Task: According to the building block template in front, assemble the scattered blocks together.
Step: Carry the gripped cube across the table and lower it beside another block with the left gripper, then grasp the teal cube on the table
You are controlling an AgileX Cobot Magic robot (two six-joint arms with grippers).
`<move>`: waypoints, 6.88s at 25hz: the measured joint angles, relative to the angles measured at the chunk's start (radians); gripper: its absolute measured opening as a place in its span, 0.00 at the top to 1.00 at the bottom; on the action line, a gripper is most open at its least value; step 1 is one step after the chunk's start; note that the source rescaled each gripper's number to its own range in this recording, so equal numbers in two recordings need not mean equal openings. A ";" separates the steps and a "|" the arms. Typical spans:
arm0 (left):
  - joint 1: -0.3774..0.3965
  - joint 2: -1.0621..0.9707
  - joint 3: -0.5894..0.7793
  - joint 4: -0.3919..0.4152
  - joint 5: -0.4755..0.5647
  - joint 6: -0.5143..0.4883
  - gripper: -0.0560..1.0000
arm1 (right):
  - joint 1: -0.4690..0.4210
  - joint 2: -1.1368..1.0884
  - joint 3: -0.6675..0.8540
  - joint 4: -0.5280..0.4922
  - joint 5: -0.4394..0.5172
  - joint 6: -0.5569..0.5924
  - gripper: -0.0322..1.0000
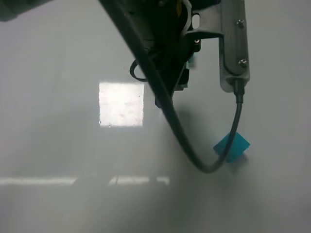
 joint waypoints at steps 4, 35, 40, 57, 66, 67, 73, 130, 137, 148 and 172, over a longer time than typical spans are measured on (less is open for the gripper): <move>-0.004 0.046 -0.003 0.009 0.003 0.001 0.92 | 0.000 0.000 0.000 0.000 0.000 0.000 0.97; 0.036 0.151 -0.008 0.013 -0.035 -0.089 0.92 | 0.000 0.000 0.000 0.000 0.000 0.001 0.97; 0.039 0.151 -0.009 0.013 -0.035 -0.100 0.92 | 0.000 0.000 0.000 0.000 0.000 0.001 0.97; 0.044 0.154 -0.019 0.019 -0.033 -0.107 0.54 | 0.000 0.000 0.000 0.000 0.000 0.000 0.97; 0.044 0.103 -0.032 -0.036 -0.003 -0.108 0.53 | 0.000 0.000 0.000 0.000 0.000 0.000 0.97; 0.044 0.091 -0.032 -0.048 0.001 -0.108 0.51 | 0.000 0.000 0.000 0.000 0.000 0.000 0.97; 0.044 0.031 -0.035 -0.060 0.003 -0.104 0.42 | 0.000 0.000 0.000 0.000 0.000 0.000 0.97; 1.020 -1.235 1.256 -0.289 -0.177 -0.841 0.41 | 0.000 0.000 0.000 0.000 0.000 0.000 0.97; 1.020 -1.468 1.458 -0.312 -0.182 -0.869 0.41 | 0.000 0.000 0.000 0.000 0.000 0.000 0.97; 1.020 -1.733 1.644 -0.394 -0.175 -0.869 0.41 | 0.000 0.000 0.000 0.000 0.000 0.000 0.97; 1.129 -1.906 1.653 -0.413 -0.180 -0.850 0.40 | 0.000 0.000 0.000 0.000 0.000 0.000 0.97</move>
